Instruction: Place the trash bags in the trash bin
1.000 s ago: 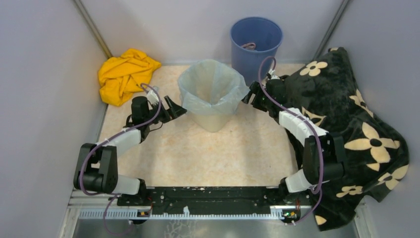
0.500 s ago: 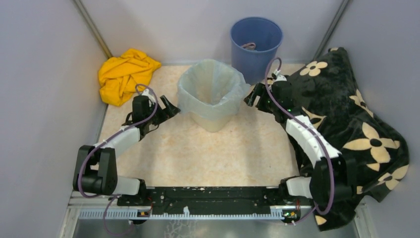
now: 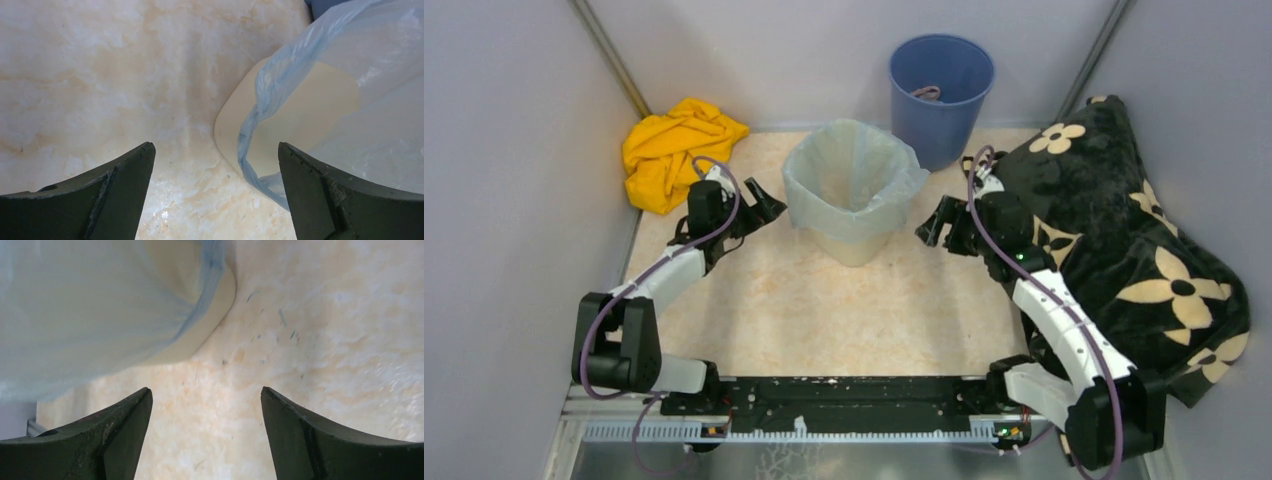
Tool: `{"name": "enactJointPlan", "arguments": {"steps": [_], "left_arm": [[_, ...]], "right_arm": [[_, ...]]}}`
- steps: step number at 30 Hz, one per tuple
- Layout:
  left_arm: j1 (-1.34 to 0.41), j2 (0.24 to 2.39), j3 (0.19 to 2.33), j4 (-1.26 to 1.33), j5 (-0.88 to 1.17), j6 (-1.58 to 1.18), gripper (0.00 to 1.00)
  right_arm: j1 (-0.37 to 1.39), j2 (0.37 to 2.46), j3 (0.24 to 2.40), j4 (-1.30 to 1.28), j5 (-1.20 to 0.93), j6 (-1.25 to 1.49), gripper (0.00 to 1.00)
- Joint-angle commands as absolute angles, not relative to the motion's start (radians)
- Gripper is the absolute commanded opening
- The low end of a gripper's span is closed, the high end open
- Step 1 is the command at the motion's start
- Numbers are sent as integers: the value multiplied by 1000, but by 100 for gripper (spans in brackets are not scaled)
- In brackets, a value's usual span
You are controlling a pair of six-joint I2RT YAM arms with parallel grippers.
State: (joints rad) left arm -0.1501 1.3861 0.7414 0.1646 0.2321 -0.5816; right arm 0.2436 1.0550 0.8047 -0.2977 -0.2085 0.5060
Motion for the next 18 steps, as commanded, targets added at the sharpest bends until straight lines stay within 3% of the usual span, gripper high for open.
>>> {"name": "enactJointPlan", "arguments": {"steps": [1, 10, 18], "left_arm": [[-150, 1363, 778, 131, 151, -575, 99], [-150, 1350, 815, 113, 75, -576, 99], [-147, 1550, 918, 220, 63, -569, 99]], "right_arm": [[331, 937, 731, -264, -250, 577, 79], [481, 1029, 610, 10, -214, 736, 79], [505, 1137, 556, 248, -210, 876, 79]]}}
